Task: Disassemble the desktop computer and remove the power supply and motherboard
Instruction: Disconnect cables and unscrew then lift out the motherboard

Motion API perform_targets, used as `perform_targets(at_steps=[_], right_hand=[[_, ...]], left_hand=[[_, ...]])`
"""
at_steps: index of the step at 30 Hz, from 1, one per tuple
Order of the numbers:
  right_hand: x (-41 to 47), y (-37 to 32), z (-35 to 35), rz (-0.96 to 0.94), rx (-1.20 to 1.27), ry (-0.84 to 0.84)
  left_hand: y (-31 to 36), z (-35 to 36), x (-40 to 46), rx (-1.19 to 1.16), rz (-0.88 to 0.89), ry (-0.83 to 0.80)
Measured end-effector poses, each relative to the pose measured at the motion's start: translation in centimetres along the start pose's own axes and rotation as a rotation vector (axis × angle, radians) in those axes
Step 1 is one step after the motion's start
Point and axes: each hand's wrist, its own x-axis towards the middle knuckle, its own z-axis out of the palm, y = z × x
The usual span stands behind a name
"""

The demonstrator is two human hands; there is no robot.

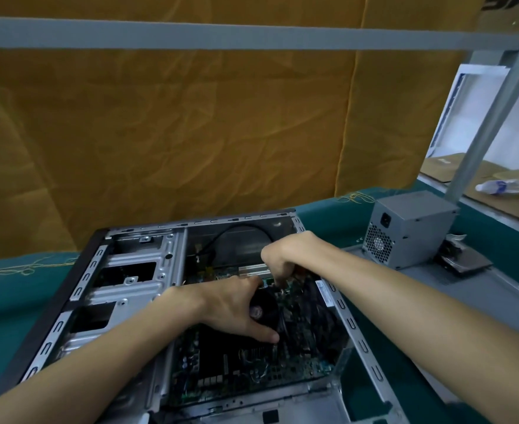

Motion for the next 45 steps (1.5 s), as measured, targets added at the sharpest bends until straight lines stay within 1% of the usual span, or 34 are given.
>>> perform_targets(at_steps=[6,12,15,19,27,36,42,45], right_hand=[[1.3,-0.5,0.2,0.014,-0.079,-0.054],[1.7,-0.2,0.4,0.024,-0.061,-0.129],[1.8,-0.2,0.6,0.021,-0.06,-0.122],[2.0,-0.5,0.9,0.02,-0.085,-0.063],[2.0,-0.2,0.9,0.028,-0.041,-0.071],[2.1,0.0,0.8,0.019,0.001,-0.157],[2.8,-0.3,1.2,0.025,-0.036,-0.078],[2.7,-0.1,1.1,0.014,-0.032,-0.093]], left_hand=[[0.1,0.1,0.0,0.019,0.024,0.025],[0.2,0.1,-0.1,0.018,0.025,0.039],[0.2,0.1,-0.1,0.037,0.02,0.04],[0.0,0.1,0.0,0.043,0.015,0.038],[0.1,0.0,0.0,0.045,0.0,0.038],[0.6,-0.1,-0.4,0.067,-0.023,0.031],[0.6,-0.3,-0.5,0.04,-0.025,0.021],[0.6,-0.2,-0.5,0.046,-0.024,0.025]])
